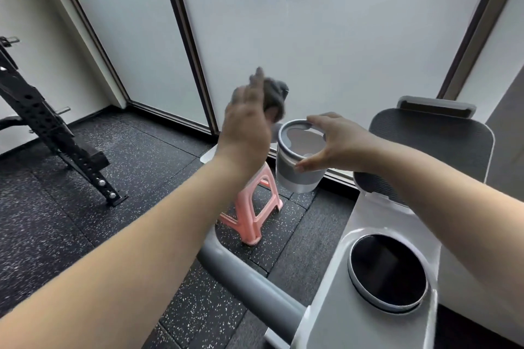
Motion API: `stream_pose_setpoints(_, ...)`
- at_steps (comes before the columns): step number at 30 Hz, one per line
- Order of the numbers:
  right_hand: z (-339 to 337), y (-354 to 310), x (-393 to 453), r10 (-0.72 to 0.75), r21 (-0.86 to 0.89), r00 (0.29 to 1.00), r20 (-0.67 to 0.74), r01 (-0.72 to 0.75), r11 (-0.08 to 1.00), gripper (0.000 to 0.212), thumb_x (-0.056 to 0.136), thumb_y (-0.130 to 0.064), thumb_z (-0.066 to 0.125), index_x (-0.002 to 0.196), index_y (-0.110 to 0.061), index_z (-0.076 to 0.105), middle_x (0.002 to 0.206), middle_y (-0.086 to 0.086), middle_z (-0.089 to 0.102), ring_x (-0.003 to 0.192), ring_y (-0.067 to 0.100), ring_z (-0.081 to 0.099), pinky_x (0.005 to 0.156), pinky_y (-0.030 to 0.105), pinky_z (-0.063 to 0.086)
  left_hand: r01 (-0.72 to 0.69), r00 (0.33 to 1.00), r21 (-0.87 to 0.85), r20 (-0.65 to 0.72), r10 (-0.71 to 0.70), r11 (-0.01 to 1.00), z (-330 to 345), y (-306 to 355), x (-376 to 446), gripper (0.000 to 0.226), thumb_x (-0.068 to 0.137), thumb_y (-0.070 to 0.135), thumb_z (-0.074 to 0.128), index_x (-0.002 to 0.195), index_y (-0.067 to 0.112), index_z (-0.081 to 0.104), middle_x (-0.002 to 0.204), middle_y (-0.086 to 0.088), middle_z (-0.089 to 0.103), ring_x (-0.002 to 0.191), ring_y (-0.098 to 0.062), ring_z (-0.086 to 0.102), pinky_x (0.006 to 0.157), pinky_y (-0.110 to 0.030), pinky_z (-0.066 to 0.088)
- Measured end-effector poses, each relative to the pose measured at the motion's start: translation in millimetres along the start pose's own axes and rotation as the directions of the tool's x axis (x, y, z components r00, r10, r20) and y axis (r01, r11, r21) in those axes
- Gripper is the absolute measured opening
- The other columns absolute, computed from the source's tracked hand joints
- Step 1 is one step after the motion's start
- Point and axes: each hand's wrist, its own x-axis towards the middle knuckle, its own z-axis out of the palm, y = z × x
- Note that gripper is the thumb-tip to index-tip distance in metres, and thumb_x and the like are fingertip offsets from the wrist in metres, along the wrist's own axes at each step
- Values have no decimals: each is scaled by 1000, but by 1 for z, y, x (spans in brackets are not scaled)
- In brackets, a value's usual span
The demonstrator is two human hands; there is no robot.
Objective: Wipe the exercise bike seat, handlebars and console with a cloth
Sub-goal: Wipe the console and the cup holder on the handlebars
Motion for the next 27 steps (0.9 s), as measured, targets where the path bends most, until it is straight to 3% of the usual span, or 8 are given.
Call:
stream_pose_setpoints(3,0,0,0,-9,-18,1000,0,9,1000,106,55,-52,82,142,-15,35,146,5,38,133,18,38,107,21,25,77,995,15,55,-78,997,20,7,20,72,90,38,53,149,20,14,130,-19,49,118,-37,46,98,-43,36)
stream_pose_setpoints(6,-2,-1,-1,-15,-13,1000,4,15,1000,103,55,-52,83,140,-14,39,143,6,40,130,20,41,106,23,28,57,997,82,37,-60,995,18,-2,9,62,92,30,51,147,20,22,124,-19,53,112,-37,50,94,-41,38)
stream_pose_setpoints(11,-3,0,-2,-25,25,1000,11,25,999,103,55,-50,83,140,-13,39,143,5,40,130,20,41,107,24,28,101,991,-20,87,-99,995,-7,-26,-14,18,94,17,46,107,26,55,105,2,63,97,-25,59,76,-22,36)
stream_pose_setpoints(14,-2,0,-1,-27,20,1000,12,27,999,105,54,-51,83,141,-13,37,143,5,40,130,20,41,108,24,29,-64,998,-157,-33,59,986,-5,-14,0,39,93,19,51,131,24,45,111,3,54,106,-15,51,92,-18,33)
stream_pose_setpoints(17,-2,2,0,-27,12,1000,8,27,1000,108,53,-52,83,142,-13,36,145,6,39,132,19,39,108,23,27,-132,989,109,87,123,985,19,8,25,57,91,32,50,144,22,33,126,-16,48,111,-35,51,96,-41,42)
stream_pose_setpoints(20,-1,4,2,-34,14,999,-3,34,999,107,53,-51,84,141,-13,37,144,5,40,131,19,40,105,21,27,-89,996,335,53,76,938,22,19,43,35,90,34,53,122,21,55,114,-15,53,92,-38,59,78,-38,46)
stream_pose_setpoints(24,-1,4,2,-41,23,999,-6,41,999,109,52,-52,84,142,-13,37,143,5,40,130,19,41,105,21,29,-104,964,215,260,46,971,2,25,67,18,87,40,58,89,23,62,82,1,58,84,-21,56,70,-23,35)
stream_pose_setpoints(27,-2,4,1,-36,22,999,-1,36,999,108,53,-52,84,141,-13,37,144,6,39,131,19,40,106,21,27,33,954,55,295,-48,998,-4,17,79,38,88,48,52,86,14,66,79,-3,65,80,-24,61,70,-28,45)
